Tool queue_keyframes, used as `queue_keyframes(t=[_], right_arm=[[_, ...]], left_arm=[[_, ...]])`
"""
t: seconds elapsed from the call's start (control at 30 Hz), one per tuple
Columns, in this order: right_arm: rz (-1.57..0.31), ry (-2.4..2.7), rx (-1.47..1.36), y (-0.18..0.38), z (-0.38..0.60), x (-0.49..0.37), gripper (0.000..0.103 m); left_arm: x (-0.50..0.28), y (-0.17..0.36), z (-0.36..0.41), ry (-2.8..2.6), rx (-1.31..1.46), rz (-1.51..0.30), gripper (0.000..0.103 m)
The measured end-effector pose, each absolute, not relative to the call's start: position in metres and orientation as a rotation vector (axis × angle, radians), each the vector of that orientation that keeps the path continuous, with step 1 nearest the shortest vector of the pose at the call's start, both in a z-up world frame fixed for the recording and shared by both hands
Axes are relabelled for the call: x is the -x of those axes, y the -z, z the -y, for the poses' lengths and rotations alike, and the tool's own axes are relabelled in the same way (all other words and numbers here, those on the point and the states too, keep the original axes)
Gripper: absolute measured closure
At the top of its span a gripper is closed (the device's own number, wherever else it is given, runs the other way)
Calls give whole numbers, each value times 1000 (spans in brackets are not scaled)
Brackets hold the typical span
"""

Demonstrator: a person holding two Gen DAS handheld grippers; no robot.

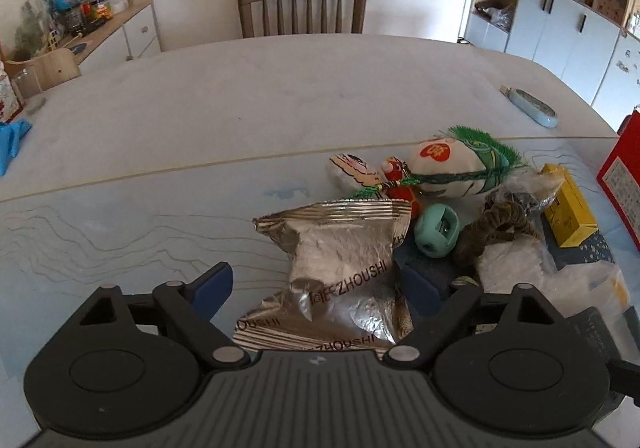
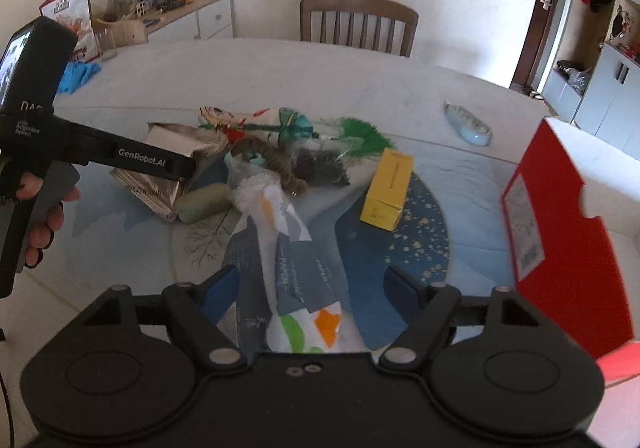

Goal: Organize objects
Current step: 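Grasp the silver snack bag with the left tool while the right tool grasps the white-blue packet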

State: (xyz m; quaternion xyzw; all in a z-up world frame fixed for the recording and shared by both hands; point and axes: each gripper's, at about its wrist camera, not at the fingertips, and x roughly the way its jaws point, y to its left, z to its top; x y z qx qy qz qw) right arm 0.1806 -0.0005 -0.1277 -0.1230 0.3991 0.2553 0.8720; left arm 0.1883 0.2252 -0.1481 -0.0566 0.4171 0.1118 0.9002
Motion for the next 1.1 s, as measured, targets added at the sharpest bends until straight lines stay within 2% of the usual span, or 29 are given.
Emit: queue_keyframes(t=[0.1, 0.2, 0.27, 0.33, 0.47, 0.53, 0.67, 0.77, 1.1], right_arm=[[-854, -533, 259, 132, -4, -184, 31], [-872, -536, 267, 137, -8, -188, 37], [-884, -542, 269, 139, -10, -189, 46], [-890, -544, 268, 140, -12, -190, 50], [-887, -559, 289, 138, -18, -187, 67], [-881, -559, 307, 137, -21, -184, 73], [-871, -561, 315, 132, -24, -181, 82], [-860, -553, 328, 128, -24, -177, 86], [-846, -536, 260, 101, -8, -166, 87]], left_arm=[[-188, 150, -224, -214, 112, -857, 14], [-186, 150, -224, -178, 118, -851, 25], [-185, 150, -223, -158, 125, -848, 32], [-183, 148, -223, -158, 126, -841, 40], [-180, 147, -230, -140, 166, -844, 47], [-179, 146, -231, -133, 167, -843, 54], [-177, 142, -233, -119, 184, -840, 60], [-173, 141, -236, -115, 196, -843, 62], [-157, 123, -238, -98, 235, -847, 62]])
